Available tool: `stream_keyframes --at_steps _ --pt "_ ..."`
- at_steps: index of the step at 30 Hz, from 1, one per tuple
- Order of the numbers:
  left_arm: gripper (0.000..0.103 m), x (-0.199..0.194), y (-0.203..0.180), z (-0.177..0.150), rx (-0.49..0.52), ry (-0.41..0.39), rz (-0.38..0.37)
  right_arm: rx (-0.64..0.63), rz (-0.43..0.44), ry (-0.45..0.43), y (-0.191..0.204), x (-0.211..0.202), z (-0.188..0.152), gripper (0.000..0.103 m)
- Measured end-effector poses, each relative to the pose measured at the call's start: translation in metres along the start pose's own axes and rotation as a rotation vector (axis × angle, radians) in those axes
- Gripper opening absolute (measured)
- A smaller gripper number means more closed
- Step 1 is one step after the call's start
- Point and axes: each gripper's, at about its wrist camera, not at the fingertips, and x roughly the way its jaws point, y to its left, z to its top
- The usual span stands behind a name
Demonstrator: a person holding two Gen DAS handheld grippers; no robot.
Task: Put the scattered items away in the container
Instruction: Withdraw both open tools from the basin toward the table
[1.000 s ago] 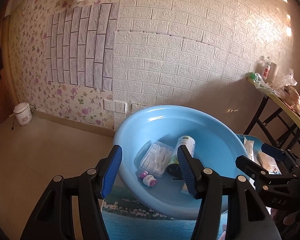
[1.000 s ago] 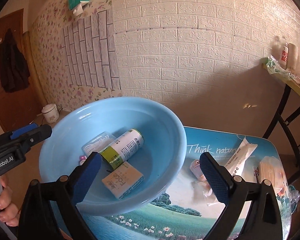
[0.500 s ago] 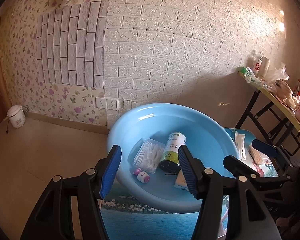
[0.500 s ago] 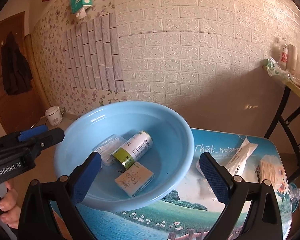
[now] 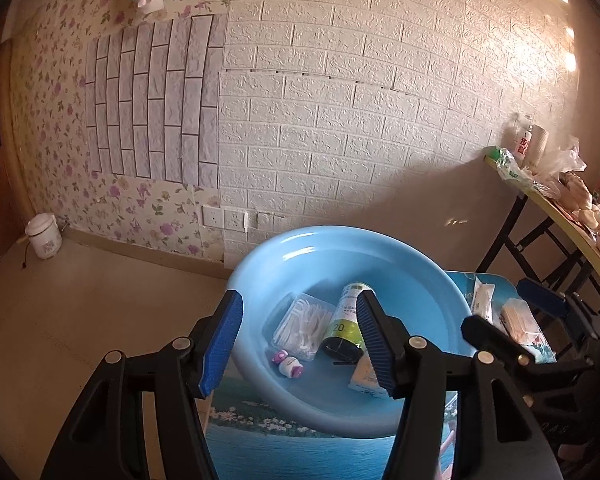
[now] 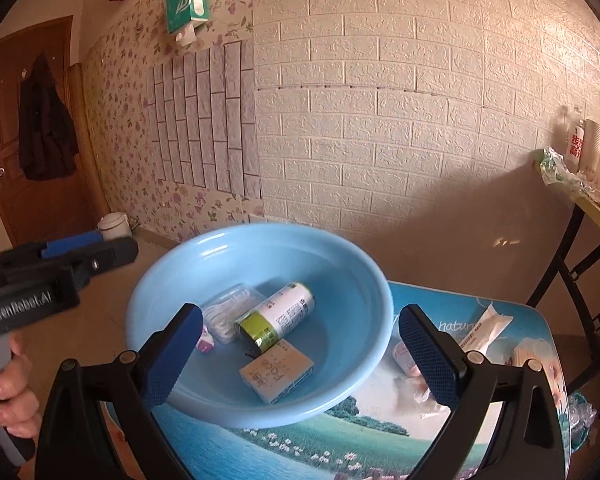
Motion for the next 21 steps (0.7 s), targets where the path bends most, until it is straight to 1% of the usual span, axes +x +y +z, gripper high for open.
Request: stream_keyframes --at_steps 2,5,12,14,17,21 --pt "0.057 0.003 -0.008 0.0 0.015 0.013 0.004 0.011 0.008 -0.017 -0.007 -0.002 0.005 0.099" --pt "0.057 0.005 -0.024 0.0 0.043 0.01 0.022 0.034 0.022 -0.029 -0.021 -0.002 0.009 0.099" --pt "0.059 0.006 -0.047 -0.002 -0.005 -0.014 0.017 0.034 0.029 -0.029 -0.056 -0.006 0.008 0.099" --pt "0.059 0.007 -0.057 -0.003 -0.007 -0.014 0.008 0.021 0.017 -0.052 -0.071 -0.017 0.006 0.099" --pt "0.059 0.01 -0.081 -0.002 0.029 -0.009 -0.001 0.037 -0.009 -0.09 -0.099 -0.034 -0.001 0.099" --pt "0.061 0.007 -0.117 -0.003 0.085 -0.019 -0.033 0.101 -0.072 -0.083 -0.145 -0.043 -0.015 0.099"
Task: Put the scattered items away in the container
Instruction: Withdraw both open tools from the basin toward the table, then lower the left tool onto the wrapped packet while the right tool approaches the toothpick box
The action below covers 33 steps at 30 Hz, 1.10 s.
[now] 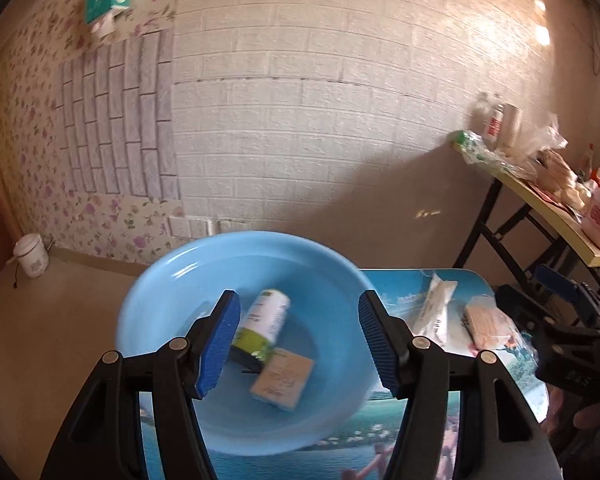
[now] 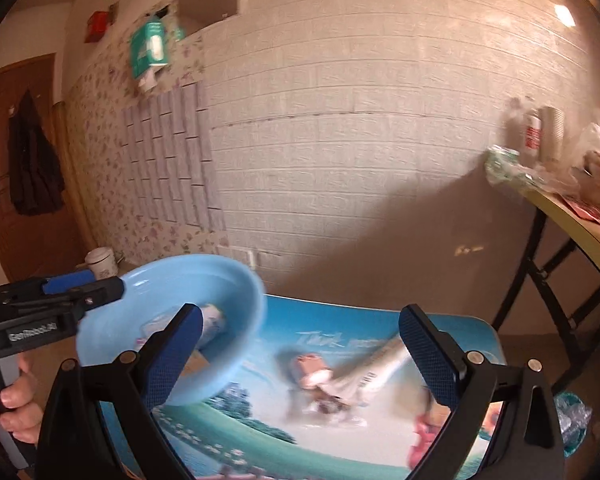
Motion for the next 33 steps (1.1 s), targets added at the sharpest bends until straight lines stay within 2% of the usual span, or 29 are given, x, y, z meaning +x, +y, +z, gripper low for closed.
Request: stream_keyframes --at_steps 6,14,19,25,33 --pt "0.066 0.007 -0.053 -0.009 0.047 0.015 -0.066 0.074 -0.108 0.052 -0.068 0.004 -0.019 0.099" --pt "0.066 0.034 -0.111 -0.027 0.113 0.089 -0.122 0.098 -0.2 0.117 -0.121 -0.001 -0.045 0.099" --pt "0.066 0.051 -0.127 -0.045 0.11 0.131 -0.118 0.118 -0.233 0.164 -0.142 0.005 -0.059 0.099" --pt "0.066 0.076 -0.146 -0.07 0.098 0.196 -0.072 0.118 -0.248 0.192 -0.152 0.012 -0.068 0.099" --pt "0.066 0.115 -0.149 -0.076 0.037 0.264 -0.037 0.108 -0.242 0.22 -0.161 0.019 -0.073 0.099"
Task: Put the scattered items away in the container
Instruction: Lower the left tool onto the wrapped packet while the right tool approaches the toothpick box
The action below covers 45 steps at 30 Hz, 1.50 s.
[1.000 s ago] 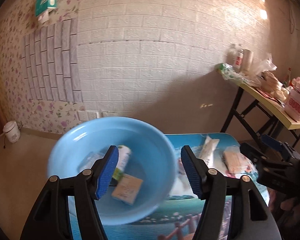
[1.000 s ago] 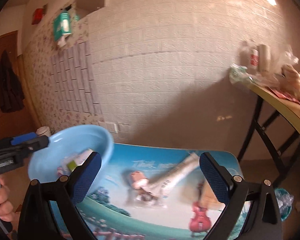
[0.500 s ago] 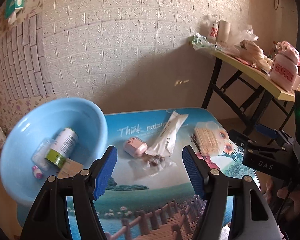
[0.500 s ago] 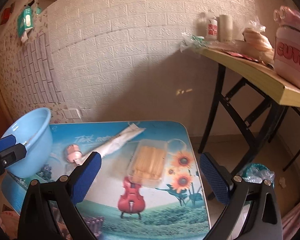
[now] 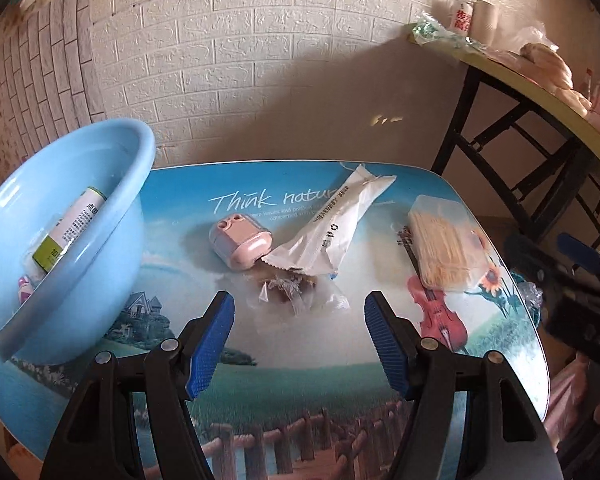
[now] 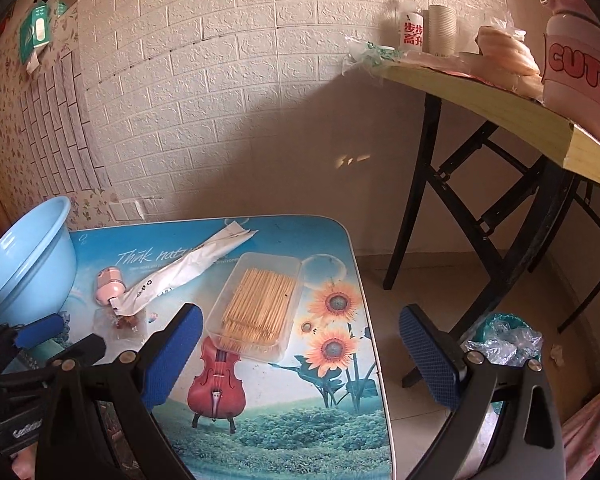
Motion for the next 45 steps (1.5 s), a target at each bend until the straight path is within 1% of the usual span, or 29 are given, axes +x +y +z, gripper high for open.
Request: stream_keyframes --at_steps 5,16,23,29,32,33,38,40,45 --pt "0.066 0.014 0.007 0.009 -0.026 0.012 0.005 -0.012 0.007 0.027 0.003 0.012 -0.003 0.099" --pt "0.065 0.041 0.003 0.006 0.007 0.077 0.049 -0.011 0.022 0.028 0.007 0.019 0.001 0.099" --pt "0.065 0.052 0.012 0.01 -0.004 0.104 0.055 -0.009 0.029 0.048 0.011 0.027 0.001 0.099" --pt "0.066 0.055 0.012 0.008 0.022 0.101 0.05 -0.01 0.038 0.054 0.017 0.029 0.002 0.099" --pt "0.058 0.053 0.013 0.006 0.033 0.087 0.012 -0.015 0.041 0.059 0.021 0.031 0.001 0.099" --pt "0.051 0.052 0.013 0.006 0.054 0.085 -0.009 -0.016 0.043 0.061 0.023 0.031 0.001 0.099" --pt "0.042 0.048 0.021 -0.001 0.068 0.084 -0.052 -0.019 0.046 0.078 0.027 0.041 -0.001 0.099" --pt "0.035 0.044 0.024 -0.004 0.078 0.08 -0.063 -0.007 0.052 0.085 0.028 0.045 0.0 0.099" --pt "0.032 0.035 0.031 -0.013 0.094 0.084 -0.084 -0.001 0.05 0.098 0.032 0.053 0.003 0.099"
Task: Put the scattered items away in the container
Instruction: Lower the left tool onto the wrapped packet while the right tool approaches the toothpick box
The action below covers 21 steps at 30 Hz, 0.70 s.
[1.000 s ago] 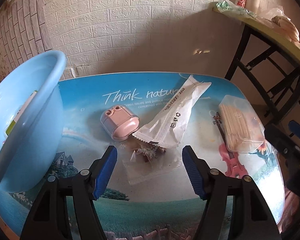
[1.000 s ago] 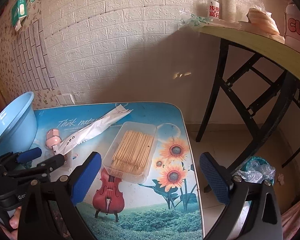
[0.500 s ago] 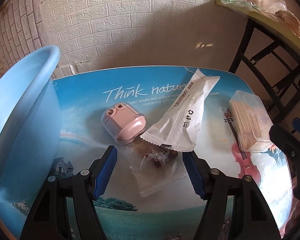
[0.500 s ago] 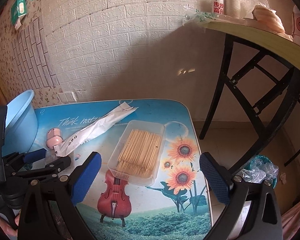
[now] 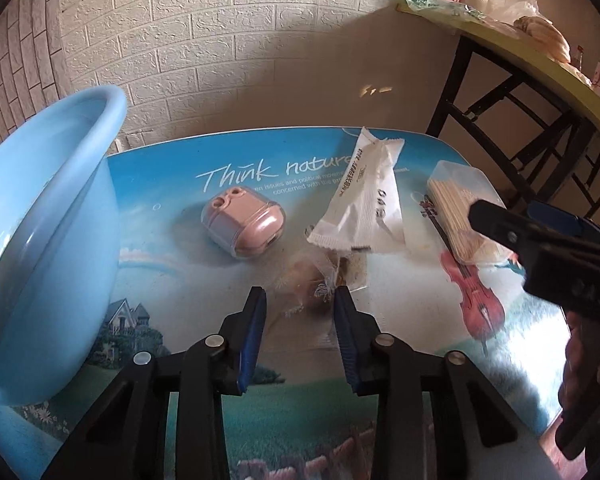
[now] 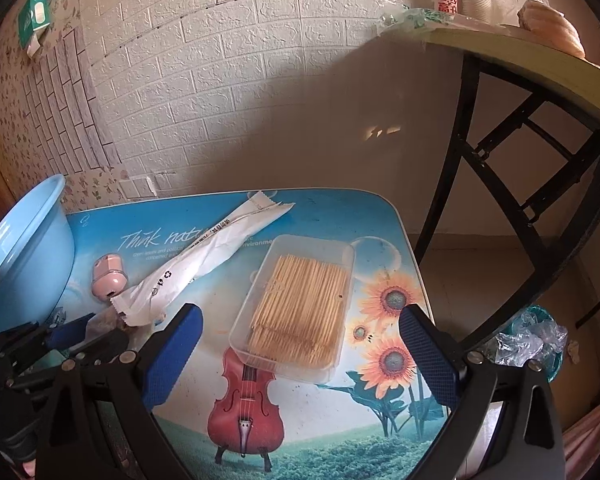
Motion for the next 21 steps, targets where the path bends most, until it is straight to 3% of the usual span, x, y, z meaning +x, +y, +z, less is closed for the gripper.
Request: stream_keyframes --at_steps 7,15,16,18,21 --pt "0.03 -0.016 0.011 -0.015 -0.004 0.004 -0.044 -0.013 -0.025 0.018 0.01 0.01 0.002 0.099" --pt "0.029 -0.028 0.011 -0.018 -0.002 -0.01 -0.085 0.02 -0.071 0.116 0.015 0.038 0.003 0.097" --pt "0.028 -0.029 0.01 -0.016 0.004 -0.017 -0.088 0.02 -0.071 0.119 0.014 0.04 0.002 0.091" --pt "0.028 -0.035 0.007 -0.016 0.02 -0.037 -0.095 0.017 -0.059 0.123 0.012 0.041 -0.002 0.069" --pt "0.028 -0.04 0.005 -0.013 0.031 -0.052 -0.097 0.028 -0.017 0.106 0.006 0.035 -0.005 0.064"
